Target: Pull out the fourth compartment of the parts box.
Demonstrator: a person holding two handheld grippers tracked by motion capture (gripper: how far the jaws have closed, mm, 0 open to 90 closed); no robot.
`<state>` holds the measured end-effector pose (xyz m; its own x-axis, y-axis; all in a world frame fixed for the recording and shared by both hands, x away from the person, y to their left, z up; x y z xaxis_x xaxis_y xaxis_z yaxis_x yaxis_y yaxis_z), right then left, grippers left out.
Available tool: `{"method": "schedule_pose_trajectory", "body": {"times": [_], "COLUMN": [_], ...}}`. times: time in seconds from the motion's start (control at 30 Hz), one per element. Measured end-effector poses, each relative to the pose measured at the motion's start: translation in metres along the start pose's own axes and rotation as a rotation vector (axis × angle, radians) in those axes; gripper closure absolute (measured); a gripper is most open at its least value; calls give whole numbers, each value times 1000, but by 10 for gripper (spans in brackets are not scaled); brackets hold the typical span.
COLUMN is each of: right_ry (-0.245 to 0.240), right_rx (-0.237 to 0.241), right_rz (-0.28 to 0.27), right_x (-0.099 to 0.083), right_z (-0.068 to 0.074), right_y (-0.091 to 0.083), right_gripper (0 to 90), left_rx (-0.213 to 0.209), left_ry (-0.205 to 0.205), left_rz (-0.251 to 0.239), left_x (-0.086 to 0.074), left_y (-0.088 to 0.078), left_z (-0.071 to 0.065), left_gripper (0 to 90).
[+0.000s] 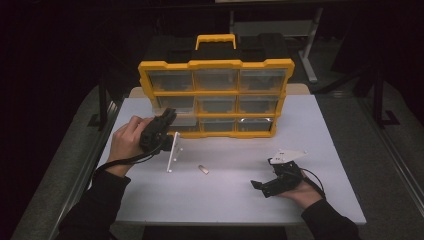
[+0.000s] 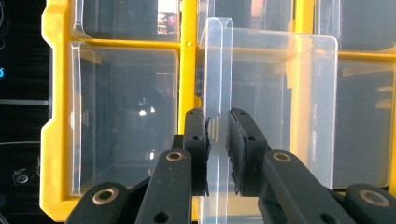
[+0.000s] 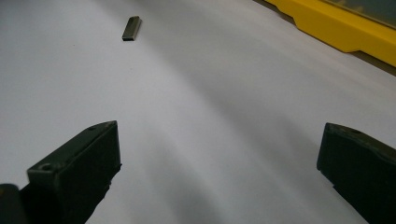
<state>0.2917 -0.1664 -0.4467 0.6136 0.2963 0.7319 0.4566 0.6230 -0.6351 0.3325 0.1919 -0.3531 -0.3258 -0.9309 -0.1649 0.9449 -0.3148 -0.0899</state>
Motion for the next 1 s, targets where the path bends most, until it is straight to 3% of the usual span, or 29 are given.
{"method": "schedule_pose_trajectory", "body": {"times": [1.0], "right_ry": [-2], "right_rx": [-1], "right_rz": [0], "right_x": [0], "right_z": [0], "right_y": [0], "right_gripper": [0], "left_rx": [6], "left_ry": [8], "left_rz": [-26], "left_x": [4], "left_y": [-21], "left_z": [0], "left_gripper": [784]}}
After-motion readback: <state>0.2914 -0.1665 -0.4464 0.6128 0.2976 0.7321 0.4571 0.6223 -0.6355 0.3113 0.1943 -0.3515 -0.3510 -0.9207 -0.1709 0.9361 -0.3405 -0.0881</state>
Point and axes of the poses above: each handheld gripper's, and its own axes: y roughly forward along the jaws, x roughly out of its top, z roughly to its left, the point moved 1 cm from there along y, roughly forward along the jaws, and after that the axes turned 11 degrees about y, right-handed, at the moved point
